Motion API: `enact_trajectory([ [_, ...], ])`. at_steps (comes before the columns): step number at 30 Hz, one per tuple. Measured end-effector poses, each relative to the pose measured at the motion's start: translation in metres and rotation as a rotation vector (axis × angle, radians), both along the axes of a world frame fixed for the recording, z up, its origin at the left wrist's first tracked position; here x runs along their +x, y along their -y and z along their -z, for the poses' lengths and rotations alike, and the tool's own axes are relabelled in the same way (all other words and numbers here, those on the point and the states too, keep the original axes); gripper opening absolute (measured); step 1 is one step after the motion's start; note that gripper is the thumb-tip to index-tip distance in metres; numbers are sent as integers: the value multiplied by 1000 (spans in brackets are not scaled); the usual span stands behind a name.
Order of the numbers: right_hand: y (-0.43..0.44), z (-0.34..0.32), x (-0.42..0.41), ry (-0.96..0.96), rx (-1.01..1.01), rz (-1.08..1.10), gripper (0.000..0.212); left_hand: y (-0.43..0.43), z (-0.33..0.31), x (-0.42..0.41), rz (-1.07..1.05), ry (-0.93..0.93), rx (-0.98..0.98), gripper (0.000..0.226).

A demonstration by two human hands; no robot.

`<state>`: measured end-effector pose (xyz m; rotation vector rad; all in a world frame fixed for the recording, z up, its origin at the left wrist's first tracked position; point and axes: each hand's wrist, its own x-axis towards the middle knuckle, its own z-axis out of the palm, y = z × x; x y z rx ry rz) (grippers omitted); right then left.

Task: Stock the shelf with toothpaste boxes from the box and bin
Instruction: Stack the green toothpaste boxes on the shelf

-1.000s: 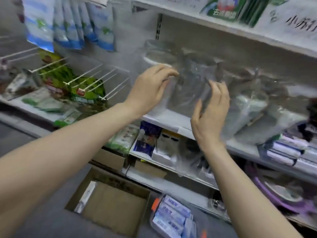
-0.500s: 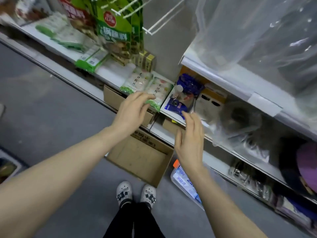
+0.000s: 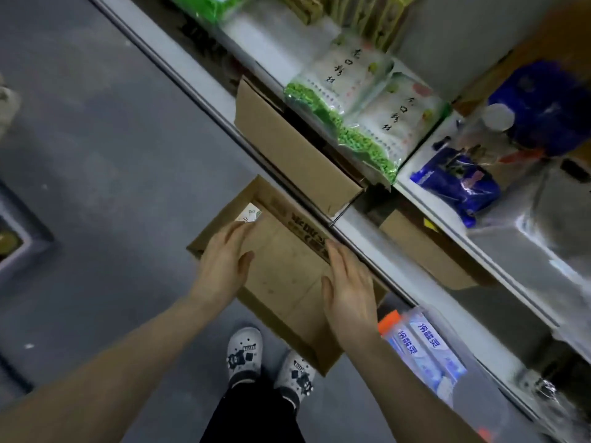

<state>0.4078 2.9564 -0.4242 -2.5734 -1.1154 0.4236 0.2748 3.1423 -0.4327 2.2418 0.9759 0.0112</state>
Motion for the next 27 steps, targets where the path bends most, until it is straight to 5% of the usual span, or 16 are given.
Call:
enact_trajectory([
  [14, -92, 253, 41, 58, -216, -192, 71, -40, 264, 2, -146, -296, -90, 68],
  [27, -92, 328, 39, 271, -331, -177, 89, -50, 377, 7, -321, -640, -191, 76],
])
